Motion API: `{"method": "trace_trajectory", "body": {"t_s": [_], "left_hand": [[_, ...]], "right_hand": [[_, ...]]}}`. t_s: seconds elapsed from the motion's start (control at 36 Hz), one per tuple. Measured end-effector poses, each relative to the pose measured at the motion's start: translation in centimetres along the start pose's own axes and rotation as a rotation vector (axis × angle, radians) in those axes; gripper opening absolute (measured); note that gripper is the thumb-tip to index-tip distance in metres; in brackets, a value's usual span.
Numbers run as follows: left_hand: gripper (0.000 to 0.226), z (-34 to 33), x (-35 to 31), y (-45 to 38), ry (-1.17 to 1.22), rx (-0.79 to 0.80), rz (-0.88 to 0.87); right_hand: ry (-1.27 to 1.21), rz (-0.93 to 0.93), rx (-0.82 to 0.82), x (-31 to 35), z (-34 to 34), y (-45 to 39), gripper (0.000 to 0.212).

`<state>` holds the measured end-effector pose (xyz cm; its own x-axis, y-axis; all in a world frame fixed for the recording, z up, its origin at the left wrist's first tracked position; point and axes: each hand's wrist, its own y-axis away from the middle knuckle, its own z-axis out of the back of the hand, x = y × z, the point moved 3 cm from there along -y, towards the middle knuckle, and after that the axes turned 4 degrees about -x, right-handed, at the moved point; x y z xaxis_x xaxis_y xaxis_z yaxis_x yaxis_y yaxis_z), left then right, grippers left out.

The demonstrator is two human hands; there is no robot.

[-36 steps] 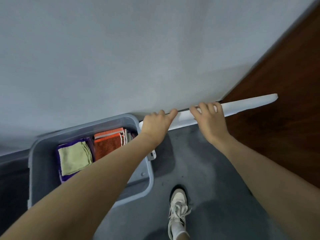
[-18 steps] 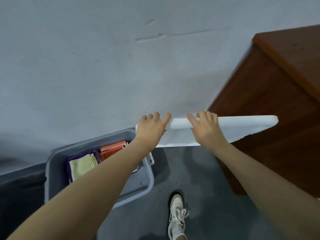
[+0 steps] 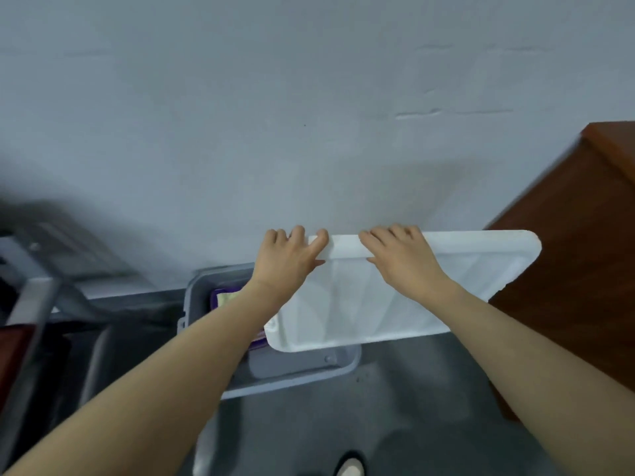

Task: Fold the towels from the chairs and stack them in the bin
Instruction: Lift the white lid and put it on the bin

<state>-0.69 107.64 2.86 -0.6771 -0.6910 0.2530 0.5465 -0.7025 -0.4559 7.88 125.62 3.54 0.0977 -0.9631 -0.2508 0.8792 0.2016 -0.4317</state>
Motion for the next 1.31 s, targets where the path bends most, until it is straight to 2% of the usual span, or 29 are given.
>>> {"method": "trace_trajectory", "body": {"t_s": [0.14,0.28,0.33,0.42,0.56,0.81,0.92,1.06,1.17,1.31], "left_hand": [[0.052,-1.4,2.4,-0.5,-0.02,0.114,0.119],[0.047,-5.0,4.8,0.7,0.052,0.217,0.146],[0.046,-6.4,6.1,1.9,0.09,0.312,0.159],[0.043,-9.3,7.1,4.1,0.15,0.55,0.164],[0.044,-14.0,8.1,7.7,0.117,0.619,0.142],[0.044,-26.1,11.8,13.5,0.105,0.633,0.182],[0.04,-31.3,12.3,15.8,0.124,0.528,0.31],[0.035,-37.5,12.8,18.1,0.106,0.496,0.397],[0.04,-40.4,13.6,19.8,0.133,0.472,0.522],[0.037,-42.3,14.1,21.2,0.14,0.439,0.819]], "right_hand": [[-0.158,0.036,0.063,0.4,-2.5,-4.0,0.049],[-0.241,0.094,0.152,2.2,-6.4,-6.4,0.045],[-0.281,0.115,0.193,4.0,-8.6,-7.0,0.044],[-0.325,0.148,0.326,6.7,-12.1,-7.0,0.037],[-0.407,0.178,0.415,9.9,-17.4,-7.0,0.038],[-0.455,0.187,0.471,16.8,-29.7,-8.0,0.04],[-0.515,0.083,0.471,19.4,-35.1,-7.8,0.037],[-0.536,0.032,0.428,22.7,-41.1,-7.9,0.035],[-0.52,0.026,0.37,24.8,-44.5,-8.1,0.032],[-0.522,-0.031,0.222,26.3,-46.7,-9.1,0.029]]}}
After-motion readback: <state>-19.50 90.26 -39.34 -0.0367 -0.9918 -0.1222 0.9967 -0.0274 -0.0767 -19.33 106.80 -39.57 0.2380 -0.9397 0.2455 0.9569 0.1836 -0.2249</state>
